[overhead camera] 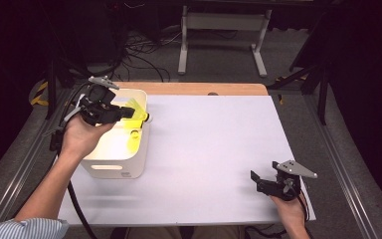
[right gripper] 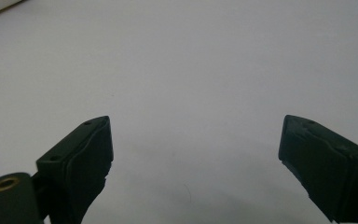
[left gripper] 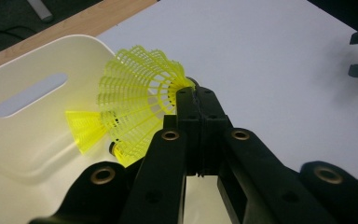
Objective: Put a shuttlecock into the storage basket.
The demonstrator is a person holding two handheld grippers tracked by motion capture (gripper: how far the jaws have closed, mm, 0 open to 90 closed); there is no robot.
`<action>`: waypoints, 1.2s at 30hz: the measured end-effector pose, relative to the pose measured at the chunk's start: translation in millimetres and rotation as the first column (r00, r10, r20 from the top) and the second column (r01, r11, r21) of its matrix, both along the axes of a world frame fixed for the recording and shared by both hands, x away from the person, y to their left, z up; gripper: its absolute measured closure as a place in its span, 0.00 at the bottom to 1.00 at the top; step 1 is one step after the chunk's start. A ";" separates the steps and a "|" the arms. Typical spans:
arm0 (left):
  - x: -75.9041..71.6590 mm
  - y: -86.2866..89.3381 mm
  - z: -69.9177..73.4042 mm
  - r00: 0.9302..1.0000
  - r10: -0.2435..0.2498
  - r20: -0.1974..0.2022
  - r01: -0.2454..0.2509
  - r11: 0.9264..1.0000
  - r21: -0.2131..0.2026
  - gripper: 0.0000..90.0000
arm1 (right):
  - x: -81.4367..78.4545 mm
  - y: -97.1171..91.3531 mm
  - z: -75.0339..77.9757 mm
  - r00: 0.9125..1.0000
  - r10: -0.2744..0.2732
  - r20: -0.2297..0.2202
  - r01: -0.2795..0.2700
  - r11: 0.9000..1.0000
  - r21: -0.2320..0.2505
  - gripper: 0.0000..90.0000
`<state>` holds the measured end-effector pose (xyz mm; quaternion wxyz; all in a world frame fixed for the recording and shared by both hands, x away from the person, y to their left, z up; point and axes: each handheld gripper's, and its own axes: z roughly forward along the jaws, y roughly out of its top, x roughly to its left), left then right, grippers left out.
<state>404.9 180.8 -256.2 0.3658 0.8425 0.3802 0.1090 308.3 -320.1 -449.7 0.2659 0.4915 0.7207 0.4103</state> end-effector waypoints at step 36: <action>0.1 44.7 -15.5 0.991 0.135 -0.020 -0.134 0.991 0.012 1.00 | -0.3 -1.3 0.6 1.000 -0.003 0.007 0.003 1.000 -0.002 0.12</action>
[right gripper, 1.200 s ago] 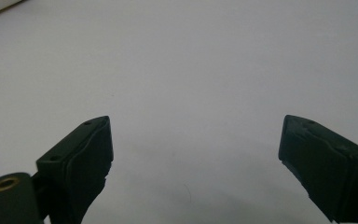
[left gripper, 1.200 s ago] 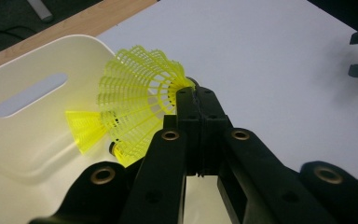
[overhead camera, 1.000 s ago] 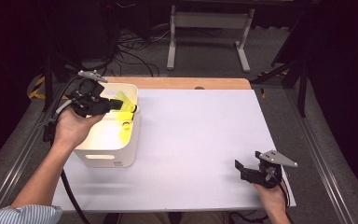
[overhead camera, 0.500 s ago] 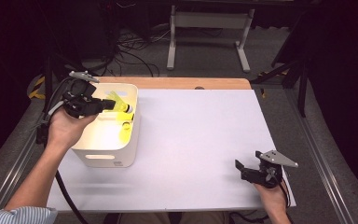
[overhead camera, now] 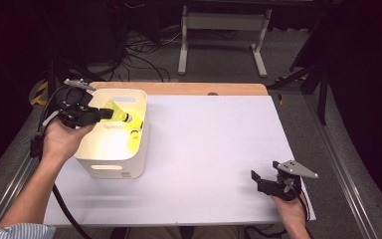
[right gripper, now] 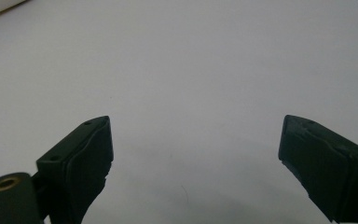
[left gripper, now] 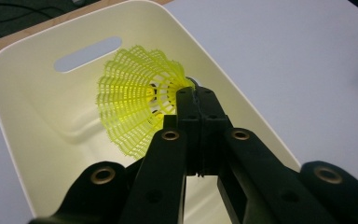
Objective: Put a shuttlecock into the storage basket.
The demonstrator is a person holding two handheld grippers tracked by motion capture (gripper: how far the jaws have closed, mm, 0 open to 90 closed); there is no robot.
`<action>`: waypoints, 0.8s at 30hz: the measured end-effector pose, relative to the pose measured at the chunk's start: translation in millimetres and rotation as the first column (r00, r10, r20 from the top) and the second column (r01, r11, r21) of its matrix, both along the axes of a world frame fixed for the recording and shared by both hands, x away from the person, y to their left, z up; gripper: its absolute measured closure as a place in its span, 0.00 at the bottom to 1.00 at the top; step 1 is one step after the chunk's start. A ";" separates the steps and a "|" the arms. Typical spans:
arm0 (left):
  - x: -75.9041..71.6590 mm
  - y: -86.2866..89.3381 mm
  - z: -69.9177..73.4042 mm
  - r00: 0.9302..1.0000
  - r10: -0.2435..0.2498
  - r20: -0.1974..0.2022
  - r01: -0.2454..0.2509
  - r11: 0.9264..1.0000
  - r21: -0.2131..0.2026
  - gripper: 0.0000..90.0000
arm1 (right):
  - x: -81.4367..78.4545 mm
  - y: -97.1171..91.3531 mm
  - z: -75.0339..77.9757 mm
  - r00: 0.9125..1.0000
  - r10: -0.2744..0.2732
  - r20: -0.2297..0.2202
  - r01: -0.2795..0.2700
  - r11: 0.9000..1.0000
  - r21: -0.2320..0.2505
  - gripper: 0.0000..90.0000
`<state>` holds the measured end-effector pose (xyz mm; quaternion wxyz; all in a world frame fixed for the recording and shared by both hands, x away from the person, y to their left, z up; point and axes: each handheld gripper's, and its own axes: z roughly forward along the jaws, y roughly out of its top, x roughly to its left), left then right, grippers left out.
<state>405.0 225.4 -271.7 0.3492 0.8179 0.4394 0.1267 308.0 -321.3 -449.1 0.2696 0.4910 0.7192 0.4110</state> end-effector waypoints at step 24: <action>19.6 -0.2 -31.2 0.997 0.054 -0.049 -0.053 0.998 0.034 1.00 | -0.3 -1.0 0.4 1.000 0.001 0.004 -0.001 1.000 0.004 0.12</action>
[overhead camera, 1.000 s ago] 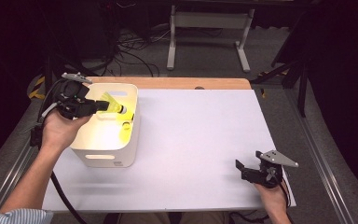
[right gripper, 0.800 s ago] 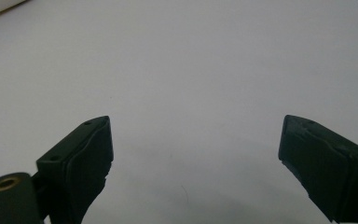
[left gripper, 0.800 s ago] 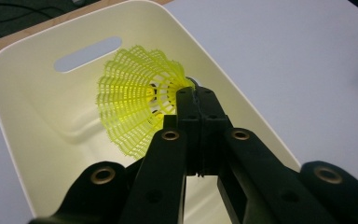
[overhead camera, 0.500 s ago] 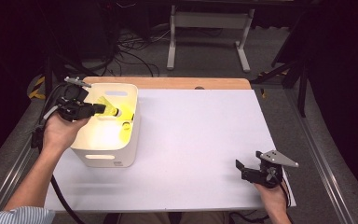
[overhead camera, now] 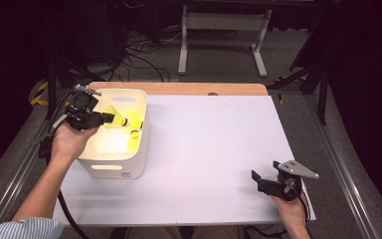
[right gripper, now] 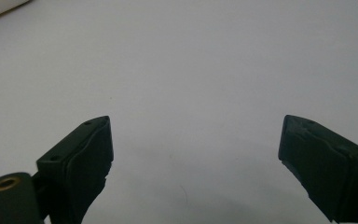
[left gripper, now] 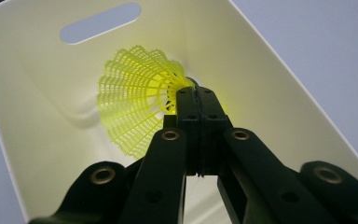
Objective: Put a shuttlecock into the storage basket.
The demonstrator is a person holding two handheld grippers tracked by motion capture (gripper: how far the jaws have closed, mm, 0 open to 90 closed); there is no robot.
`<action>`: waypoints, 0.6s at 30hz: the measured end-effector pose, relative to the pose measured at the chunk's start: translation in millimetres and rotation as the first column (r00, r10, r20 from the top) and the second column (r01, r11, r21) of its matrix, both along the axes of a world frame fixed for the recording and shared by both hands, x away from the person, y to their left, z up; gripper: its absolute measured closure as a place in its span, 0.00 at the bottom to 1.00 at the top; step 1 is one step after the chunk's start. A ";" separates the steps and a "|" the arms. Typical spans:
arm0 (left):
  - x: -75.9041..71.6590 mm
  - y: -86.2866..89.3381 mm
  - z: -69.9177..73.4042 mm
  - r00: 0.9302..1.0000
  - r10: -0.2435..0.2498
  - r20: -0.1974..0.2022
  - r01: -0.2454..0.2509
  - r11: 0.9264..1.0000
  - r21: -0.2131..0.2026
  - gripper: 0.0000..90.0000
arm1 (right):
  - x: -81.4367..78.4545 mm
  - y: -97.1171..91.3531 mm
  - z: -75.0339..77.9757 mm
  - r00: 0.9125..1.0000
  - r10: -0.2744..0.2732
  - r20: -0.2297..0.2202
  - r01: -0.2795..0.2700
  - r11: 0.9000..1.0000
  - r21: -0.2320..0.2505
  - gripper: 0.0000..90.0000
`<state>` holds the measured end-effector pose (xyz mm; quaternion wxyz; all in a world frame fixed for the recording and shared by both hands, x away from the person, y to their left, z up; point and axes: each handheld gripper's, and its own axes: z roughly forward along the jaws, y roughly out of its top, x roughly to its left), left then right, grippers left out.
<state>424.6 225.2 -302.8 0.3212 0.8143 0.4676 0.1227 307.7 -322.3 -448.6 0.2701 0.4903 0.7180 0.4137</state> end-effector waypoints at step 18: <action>12.5 -7.3 -13.5 0.999 0.011 -0.044 -0.010 1.000 0.019 1.00 | 0.1 0.0 -0.5 1.000 0.002 -0.006 -0.002 1.000 -0.002 0.12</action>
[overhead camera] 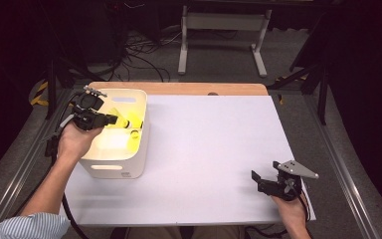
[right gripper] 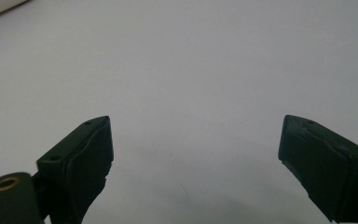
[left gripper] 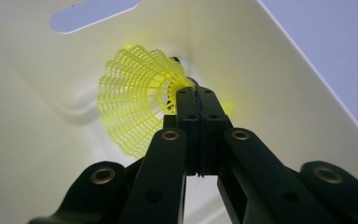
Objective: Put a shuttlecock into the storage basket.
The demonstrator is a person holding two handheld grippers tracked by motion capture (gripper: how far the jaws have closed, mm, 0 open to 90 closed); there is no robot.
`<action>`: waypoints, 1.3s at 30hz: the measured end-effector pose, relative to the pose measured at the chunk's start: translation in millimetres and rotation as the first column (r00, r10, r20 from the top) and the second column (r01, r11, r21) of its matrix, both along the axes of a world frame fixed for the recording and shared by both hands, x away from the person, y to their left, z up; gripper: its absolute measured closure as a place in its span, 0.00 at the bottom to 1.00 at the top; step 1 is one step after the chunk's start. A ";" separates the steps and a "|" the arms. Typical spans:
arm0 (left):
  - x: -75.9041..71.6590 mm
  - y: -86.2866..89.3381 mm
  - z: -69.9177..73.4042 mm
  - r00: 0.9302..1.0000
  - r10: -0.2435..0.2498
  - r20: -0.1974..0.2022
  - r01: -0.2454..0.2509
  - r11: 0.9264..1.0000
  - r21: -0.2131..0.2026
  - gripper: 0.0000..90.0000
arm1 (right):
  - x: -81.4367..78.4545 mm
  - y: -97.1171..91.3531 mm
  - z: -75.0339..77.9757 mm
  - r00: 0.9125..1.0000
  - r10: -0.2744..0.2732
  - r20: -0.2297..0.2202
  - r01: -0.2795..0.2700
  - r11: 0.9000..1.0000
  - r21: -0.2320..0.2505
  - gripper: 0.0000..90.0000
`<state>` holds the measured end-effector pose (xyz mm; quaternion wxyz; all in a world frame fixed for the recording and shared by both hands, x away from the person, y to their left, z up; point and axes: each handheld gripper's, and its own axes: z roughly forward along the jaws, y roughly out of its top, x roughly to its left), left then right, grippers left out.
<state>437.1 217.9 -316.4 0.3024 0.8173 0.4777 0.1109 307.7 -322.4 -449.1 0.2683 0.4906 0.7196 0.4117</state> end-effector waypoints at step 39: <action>24.5 -20.5 -27.5 0.994 -0.001 -0.109 0.004 1.000 0.024 1.00 | -0.8 0.8 -0.2 1.000 0.004 -0.002 -0.004 1.000 -0.002 0.12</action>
